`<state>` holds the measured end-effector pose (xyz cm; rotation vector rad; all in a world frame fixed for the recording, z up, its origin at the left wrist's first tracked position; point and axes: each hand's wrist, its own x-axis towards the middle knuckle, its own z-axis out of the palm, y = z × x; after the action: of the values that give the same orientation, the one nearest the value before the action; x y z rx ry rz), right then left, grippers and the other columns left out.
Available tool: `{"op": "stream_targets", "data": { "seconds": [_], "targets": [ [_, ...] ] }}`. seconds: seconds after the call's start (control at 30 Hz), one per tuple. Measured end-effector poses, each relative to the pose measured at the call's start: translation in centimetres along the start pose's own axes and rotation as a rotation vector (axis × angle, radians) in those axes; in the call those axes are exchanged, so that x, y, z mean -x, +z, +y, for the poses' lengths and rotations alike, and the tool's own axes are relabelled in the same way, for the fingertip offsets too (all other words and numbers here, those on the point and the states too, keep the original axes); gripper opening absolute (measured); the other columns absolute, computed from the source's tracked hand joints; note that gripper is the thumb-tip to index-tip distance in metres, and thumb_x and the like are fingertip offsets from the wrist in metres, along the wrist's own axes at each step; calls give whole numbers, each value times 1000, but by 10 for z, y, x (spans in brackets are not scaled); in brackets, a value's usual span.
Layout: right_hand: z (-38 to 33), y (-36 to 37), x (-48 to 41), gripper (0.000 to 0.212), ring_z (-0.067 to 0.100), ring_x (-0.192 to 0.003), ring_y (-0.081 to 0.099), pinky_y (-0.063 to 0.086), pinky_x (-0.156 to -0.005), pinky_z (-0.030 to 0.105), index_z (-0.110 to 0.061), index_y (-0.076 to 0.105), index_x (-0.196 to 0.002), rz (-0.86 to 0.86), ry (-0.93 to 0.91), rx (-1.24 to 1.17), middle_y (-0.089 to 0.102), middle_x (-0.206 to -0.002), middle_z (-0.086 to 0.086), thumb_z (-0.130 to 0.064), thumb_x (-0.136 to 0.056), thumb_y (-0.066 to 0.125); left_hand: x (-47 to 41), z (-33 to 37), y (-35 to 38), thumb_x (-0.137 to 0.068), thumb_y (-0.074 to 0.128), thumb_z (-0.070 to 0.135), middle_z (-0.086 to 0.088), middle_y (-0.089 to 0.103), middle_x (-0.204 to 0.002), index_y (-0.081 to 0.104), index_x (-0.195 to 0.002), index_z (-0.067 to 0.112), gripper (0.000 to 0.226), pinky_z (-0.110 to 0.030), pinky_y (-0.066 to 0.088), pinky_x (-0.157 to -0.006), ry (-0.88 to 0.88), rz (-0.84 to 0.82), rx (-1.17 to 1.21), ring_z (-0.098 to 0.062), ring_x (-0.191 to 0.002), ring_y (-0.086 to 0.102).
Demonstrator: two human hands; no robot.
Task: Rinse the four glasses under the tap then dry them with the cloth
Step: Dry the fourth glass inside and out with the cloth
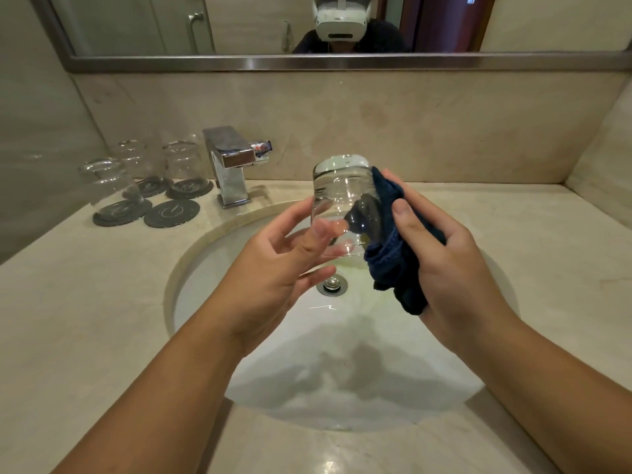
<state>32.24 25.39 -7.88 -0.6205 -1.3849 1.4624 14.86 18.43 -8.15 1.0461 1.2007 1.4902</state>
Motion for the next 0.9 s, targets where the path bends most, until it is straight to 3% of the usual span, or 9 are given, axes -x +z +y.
{"op": "stream_targets", "data": {
  "seconds": [0.07, 0.17, 0.23, 0.27, 0.33, 0.47, 0.6, 0.77, 0.9],
  "targets": [
    [3, 0, 0, 33, 7, -110, 71, 50, -95, 35, -35, 71, -135, 32, -33, 46, 78, -123, -10, -25, -108, 57, -1, -2, 0, -66, 77, 56, 5, 80, -121, 59, -134, 41, 72, -37, 58, -97, 23, 33, -48, -15, -112, 77],
    [4, 0, 2, 30, 11, -93, 71, 54, -91, 56, -45, 73, -130, 69, -75, 144, 80, -111, -10, -29, -106, 61, -2, -2, -1, -67, 85, 60, 9, 80, -115, 66, -120, 49, 57, -34, 56, -90, 33, 97, -89, -11, -105, 78],
    [3, 1, 5, 32, 12, -79, 65, 62, -67, 48, -46, 72, -131, 73, -132, 195, 81, -100, -4, -29, -106, 61, -1, -2, -2, -71, 82, 56, 7, 80, -114, 68, -122, 45, 55, -34, 56, -89, 30, 97, -95, -13, -104, 78],
    [1, 1, 6, 33, 7, -69, 61, 55, -54, 32, -45, 71, -132, 74, -161, 221, 78, -88, -10, -28, -106, 61, -1, -2, -2, -75, 84, 53, 5, 80, -115, 68, -125, 42, 53, -35, 57, -89, 27, 90, -86, -15, -106, 78],
    [1, 1, 8, 36, 1, -55, 55, 42, -47, 14, -43, 68, -136, 53, -207, 270, 71, -75, -22, -24, -106, 60, -1, -3, -1, -83, 88, 47, 2, 80, -116, 68, -127, 39, 49, -36, 59, -91, 24, 85, -72, -18, -108, 78],
    [1, 2, 8, 38, -4, -79, 70, 49, -64, 8, -41, 66, -138, -2, -225, 301, 78, -104, -24, -21, -106, 60, -1, -4, 0, -72, 85, 52, 3, 80, -116, 65, -127, 43, 59, -39, 59, -94, 59, 130, -136, -17, -108, 78],
    [3, -1, 0, 35, 11, -123, 69, 55, -105, 33, -33, 67, -140, -5, -127, 114, 74, -132, -11, -24, -107, 56, 1, 1, 1, -78, 87, 49, -1, 80, -118, 67, -130, 34, 58, -34, 58, -92, 28, 71, -60, -18, -106, 79],
    [0, 0, -1, 41, 11, -120, 72, 57, -91, 23, -29, 71, -130, -23, -6, -106, 77, -126, -5, -32, -91, 60, 1, 1, 1, -68, 75, 55, -2, 79, -123, 65, -134, 32, 70, -38, 58, -97, 11, 25, -16, -21, -108, 78],
    [4, 0, 1, 33, 19, -112, 73, 51, -92, 43, -35, 71, -136, 59, -79, 50, 78, -124, 0, -30, -104, 61, -1, -1, 2, -64, 76, 59, 9, 81, -111, 67, -125, 37, 65, -38, 58, -89, 56, 129, -60, -15, -104, 79]
  ]
}}
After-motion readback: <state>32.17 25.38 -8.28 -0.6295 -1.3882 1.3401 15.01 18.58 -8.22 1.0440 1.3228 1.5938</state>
